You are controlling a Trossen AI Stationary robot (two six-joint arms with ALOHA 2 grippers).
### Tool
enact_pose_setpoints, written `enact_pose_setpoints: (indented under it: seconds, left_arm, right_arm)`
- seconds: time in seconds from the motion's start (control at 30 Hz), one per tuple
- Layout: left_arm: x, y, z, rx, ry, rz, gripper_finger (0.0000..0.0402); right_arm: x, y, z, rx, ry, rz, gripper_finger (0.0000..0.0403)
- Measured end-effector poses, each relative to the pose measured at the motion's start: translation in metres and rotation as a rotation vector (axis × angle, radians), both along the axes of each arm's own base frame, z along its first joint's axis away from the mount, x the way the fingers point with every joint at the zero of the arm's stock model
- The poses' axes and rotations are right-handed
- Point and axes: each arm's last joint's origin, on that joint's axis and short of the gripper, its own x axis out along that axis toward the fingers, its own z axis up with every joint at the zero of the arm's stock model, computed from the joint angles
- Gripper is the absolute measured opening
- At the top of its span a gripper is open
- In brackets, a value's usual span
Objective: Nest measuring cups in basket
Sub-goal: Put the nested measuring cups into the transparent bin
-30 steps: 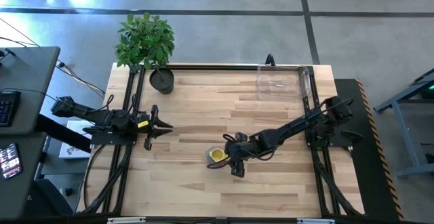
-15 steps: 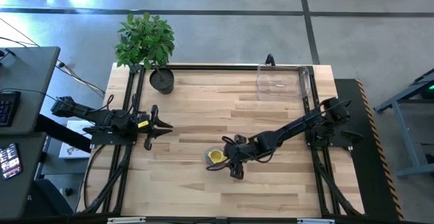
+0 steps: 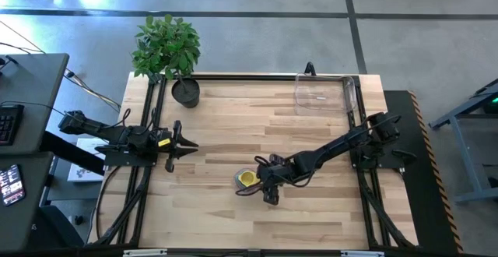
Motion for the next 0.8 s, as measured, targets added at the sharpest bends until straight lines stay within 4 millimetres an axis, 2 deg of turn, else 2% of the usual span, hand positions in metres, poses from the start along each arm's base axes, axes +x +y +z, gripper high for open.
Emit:
enact_pose_setpoints:
  seconds: [0.27,0.57,0.8]
  left_arm:
    - [0.0000,0.0000,0.0000,0.000,0.000,0.000,0.0060]
    - [0.0000,0.0000,0.0000,0.000,0.000,0.000,0.0060]
    - [0.0000,0.0000,0.0000,0.000,0.000,0.000,0.0060]
  right_arm:
    - [0.0025,-0.0064,-0.0025,-0.021,0.003,0.009,0.0230]
    - [0.0036,-0.0053,-0.0041,0.013,0.005,0.016,0.0121]
    - [0.0037,-0.0051,-0.0040,0.037,0.008,-0.013,0.0121]
